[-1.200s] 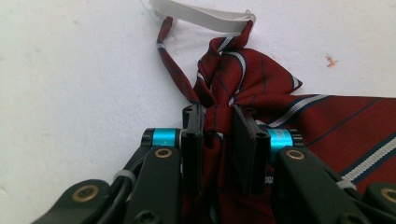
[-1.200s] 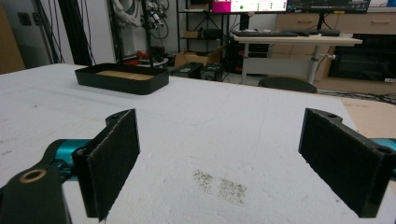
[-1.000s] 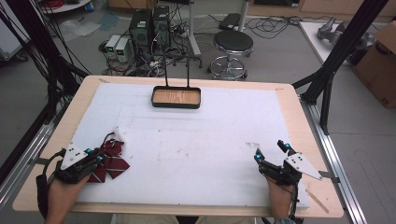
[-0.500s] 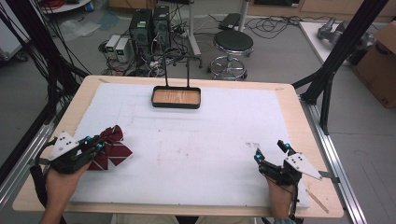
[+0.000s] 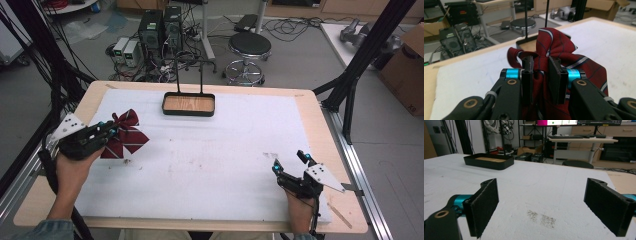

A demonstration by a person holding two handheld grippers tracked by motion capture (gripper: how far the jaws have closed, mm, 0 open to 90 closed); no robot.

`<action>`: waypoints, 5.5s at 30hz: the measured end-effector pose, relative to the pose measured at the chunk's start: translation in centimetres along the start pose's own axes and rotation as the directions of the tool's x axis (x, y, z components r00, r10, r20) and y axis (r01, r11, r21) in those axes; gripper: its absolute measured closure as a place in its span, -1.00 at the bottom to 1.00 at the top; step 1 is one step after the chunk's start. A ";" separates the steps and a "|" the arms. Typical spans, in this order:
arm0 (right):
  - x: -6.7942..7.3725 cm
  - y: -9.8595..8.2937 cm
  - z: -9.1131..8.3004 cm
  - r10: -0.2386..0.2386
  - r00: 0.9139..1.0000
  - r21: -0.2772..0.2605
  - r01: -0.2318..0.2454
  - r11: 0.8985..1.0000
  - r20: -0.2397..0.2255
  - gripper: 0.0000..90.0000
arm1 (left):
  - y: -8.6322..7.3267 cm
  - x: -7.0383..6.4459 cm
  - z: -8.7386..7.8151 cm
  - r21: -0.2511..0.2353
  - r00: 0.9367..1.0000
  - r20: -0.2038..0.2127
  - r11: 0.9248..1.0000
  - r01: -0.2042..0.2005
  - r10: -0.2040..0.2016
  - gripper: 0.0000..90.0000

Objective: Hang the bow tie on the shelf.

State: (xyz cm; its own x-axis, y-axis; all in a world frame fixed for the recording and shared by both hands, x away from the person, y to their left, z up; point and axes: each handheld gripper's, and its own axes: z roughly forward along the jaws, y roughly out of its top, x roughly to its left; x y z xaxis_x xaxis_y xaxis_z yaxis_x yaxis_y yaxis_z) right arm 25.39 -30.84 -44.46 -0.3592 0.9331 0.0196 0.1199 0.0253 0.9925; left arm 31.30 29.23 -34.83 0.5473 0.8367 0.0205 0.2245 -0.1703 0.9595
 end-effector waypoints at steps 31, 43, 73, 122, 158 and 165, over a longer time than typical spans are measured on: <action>-0.1 0.0 0.1 0.003 1.000 0.003 -0.003 1.000 -0.005 -0.74 | 9.8 1.9 10.9 0.043 0.990 0.141 0.999 -0.007 0.001 0.65; -0.1 0.0 0.2 0.012 1.000 0.009 -0.011 1.000 -0.017 -0.74 | 10.9 2.1 15.0 0.049 0.992 0.129 0.999 -0.001 -0.006 0.65; -0.1 -0.1 0.4 0.005 0.999 0.020 -0.004 1.000 -0.039 -0.74 | 13.0 5.2 20.5 0.120 0.999 0.013 0.992 0.032 -0.033 0.65; -0.1 -0.1 0.5 0.007 0.999 0.038 -0.006 0.999 -0.039 -0.74 | 6.5 6.1 22.5 0.149 0.997 0.015 0.987 0.067 -0.070 0.65; -0.1 -0.1 0.5 0.013 0.999 0.035 -0.011 0.999 -0.041 -0.74 | 5.4 6.1 23.2 0.134 0.999 0.017 0.990 0.034 -0.037 0.29; -0.1 -0.1 0.5 0.012 0.999 0.034 -0.011 0.999 -0.041 -0.74 | 6.3 6.0 21.7 0.108 0.999 0.026 0.993 0.039 -0.042 0.08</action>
State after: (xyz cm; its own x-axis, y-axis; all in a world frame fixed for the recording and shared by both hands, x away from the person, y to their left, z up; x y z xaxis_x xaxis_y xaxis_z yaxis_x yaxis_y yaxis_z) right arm 25.88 -30.80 -44.63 -0.3954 0.9178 0.0364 0.1553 0.0277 0.9875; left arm 53.45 21.93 -34.79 0.5580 0.8294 -0.0267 0.3311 -0.1930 0.9237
